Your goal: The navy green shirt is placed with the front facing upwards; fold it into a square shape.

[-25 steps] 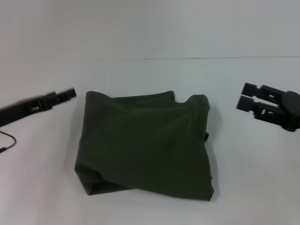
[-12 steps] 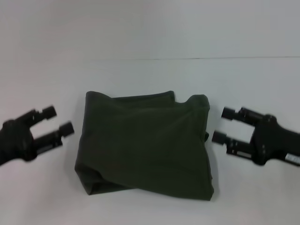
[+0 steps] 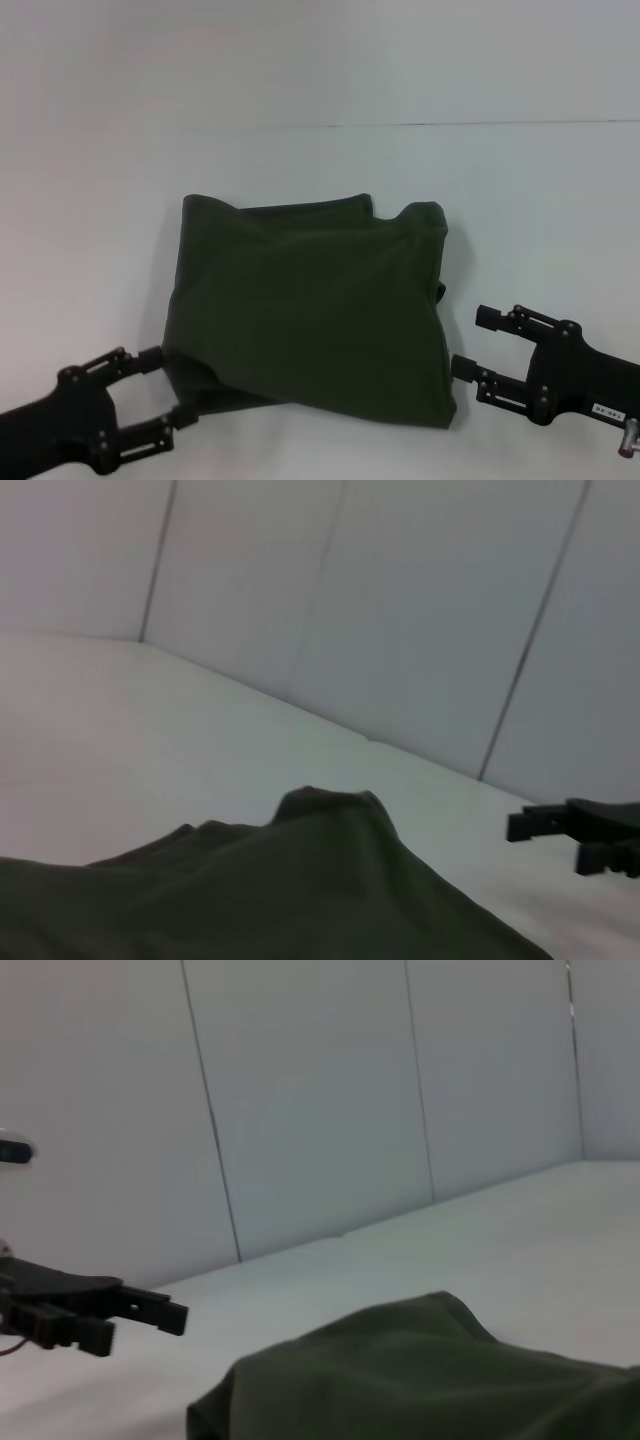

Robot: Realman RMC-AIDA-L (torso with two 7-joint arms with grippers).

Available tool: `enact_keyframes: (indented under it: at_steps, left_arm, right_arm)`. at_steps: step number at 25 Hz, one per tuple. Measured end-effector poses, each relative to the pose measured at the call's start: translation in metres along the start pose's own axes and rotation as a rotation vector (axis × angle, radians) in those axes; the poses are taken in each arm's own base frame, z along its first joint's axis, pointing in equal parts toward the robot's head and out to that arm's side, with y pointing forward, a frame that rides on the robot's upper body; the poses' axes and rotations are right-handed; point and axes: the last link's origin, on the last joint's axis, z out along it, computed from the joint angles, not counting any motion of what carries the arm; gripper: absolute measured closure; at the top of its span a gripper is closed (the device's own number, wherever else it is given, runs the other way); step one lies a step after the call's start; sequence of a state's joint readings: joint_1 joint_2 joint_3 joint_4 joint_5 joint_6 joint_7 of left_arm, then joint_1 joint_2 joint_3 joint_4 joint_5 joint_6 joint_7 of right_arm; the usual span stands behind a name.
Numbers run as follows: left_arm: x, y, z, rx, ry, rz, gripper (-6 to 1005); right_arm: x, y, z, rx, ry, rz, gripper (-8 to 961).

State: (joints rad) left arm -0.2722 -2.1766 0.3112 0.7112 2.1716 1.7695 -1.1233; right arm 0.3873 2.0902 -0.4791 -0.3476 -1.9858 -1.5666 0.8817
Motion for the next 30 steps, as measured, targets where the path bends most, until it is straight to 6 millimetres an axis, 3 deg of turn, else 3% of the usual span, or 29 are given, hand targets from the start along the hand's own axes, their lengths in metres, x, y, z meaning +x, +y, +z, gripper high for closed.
enact_keyframes:
  at_steps: [8, 30]
  left_arm:
    - [-0.011, 0.007, 0.007, -0.042, -0.038, 0.044, 165]
    - [-0.011, 0.004, 0.008, -0.032, -0.047, 0.083, 166]
  right_arm:
    - [0.006, -0.003, -0.001, 0.039, 0.022, -0.031, 179]
    - [0.013, 0.001, -0.003, 0.053, 0.034, -0.058, 179]
